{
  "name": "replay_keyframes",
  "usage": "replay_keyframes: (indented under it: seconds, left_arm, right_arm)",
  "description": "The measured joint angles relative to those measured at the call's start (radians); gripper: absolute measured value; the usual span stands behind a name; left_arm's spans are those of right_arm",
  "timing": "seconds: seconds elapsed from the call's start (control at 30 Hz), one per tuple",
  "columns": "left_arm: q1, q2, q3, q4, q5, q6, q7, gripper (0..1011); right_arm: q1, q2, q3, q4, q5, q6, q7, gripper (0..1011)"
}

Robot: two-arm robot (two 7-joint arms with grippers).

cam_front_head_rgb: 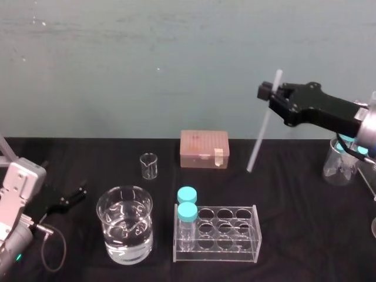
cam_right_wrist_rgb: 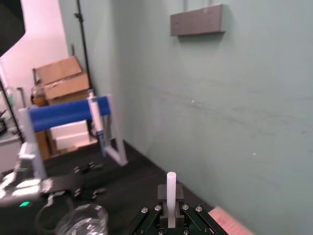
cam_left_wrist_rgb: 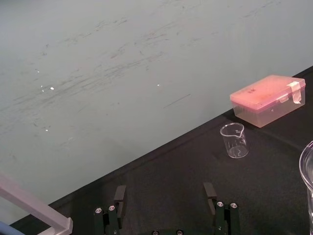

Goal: Pick up the stirring rod with one hand, then place it down.

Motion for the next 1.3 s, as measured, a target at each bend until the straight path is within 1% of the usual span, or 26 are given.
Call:
replay_keyframes:
  seconds: [0.1,0.13,0.2,0.23,0.27,0.3,0.4,0.47,0.57,0.6,0.63,0.83,0.93,0.97,1.3]
  left_arm:
    - [0.0,0.0,0.0,0.0,0.0,0.0,0.0,1005]
    - [0.0,0.0,0.0,0.0,0.0,0.0,0.0,1005]
    - [0.0,0.0,0.0,0.0,0.0,0.0,0.0,1005]
    - [0.0,0.0,0.0,0.0,0.0,0.0,0.0,1005]
    - [0.0,0.0,0.0,0.0,0.0,0.0,0.0,1005]
    - [0.0,0.0,0.0,0.0,0.0,0.0,0.0,1005]
    - [0.0,0.0,0.0,0.0,0.0,0.0,0.0,1005]
    - [0.0,0.0,0.0,0.0,0.0,0.0,0.0,1005]
    - [0.0,0.0,0.0,0.0,0.0,0.0,0.0,1004]
    - [0.0,0.0,0.0,0.0,0.0,0.0,0.0,1004]
    - [0.0,0.0,0.0,0.0,0.0,0.0,0.0,1005]
    - [0.0,0.0,0.0,0.0,0.0,0.0,0.0,1005]
    - [0.0,0.0,0.0,0.0,0.0,0.0,0.0,1005]
    - [0.0,0.0,0.0,0.0,0.0,0.0,0.0,1005]
    - [0.0,0.0,0.0,0.0,0.0,0.0,0.0,1005]
  right_arm:
    - [-0.039,0.052,0.016,-0.062,0.026,0.023,0.002,71]
    - [-0.06,0.078,0.022,-0.087,0.038,0.031,0.005,71]
    - [-0.08,0.1,0.025,-0.106,0.047,0.036,0.01,71]
    - [-0.101,0.121,0.026,-0.119,0.055,0.039,0.013,71]
    - [-0.101,0.121,0.026,-0.119,0.055,0.039,0.013,71]
    - [-0.118,0.138,0.026,-0.128,0.062,0.04,0.018,71]
    - [-0.141,0.162,0.017,-0.133,0.066,0.036,0.027,71]
    - [-0.149,0.171,0.005,-0.132,0.063,0.02,0.036,71]
    - [-0.152,0.174,-0.011,-0.121,0.053,-0.011,0.049,71]
    - [-0.152,0.174,-0.011,-0.121,0.053,-0.011,0.049,71]
    - [-0.152,0.171,-0.02,-0.114,0.046,-0.029,0.056,71]
    - [-0.134,0.149,-0.054,-0.076,0.016,-0.08,0.085,71]
    - [-0.127,0.139,-0.065,-0.062,0.004,-0.092,0.091,71]
    - [-0.124,0.131,-0.074,-0.05,-0.006,-0.104,0.097,71]
    - [-0.117,0.101,-0.102,0.0,-0.036,-0.129,0.113,71]
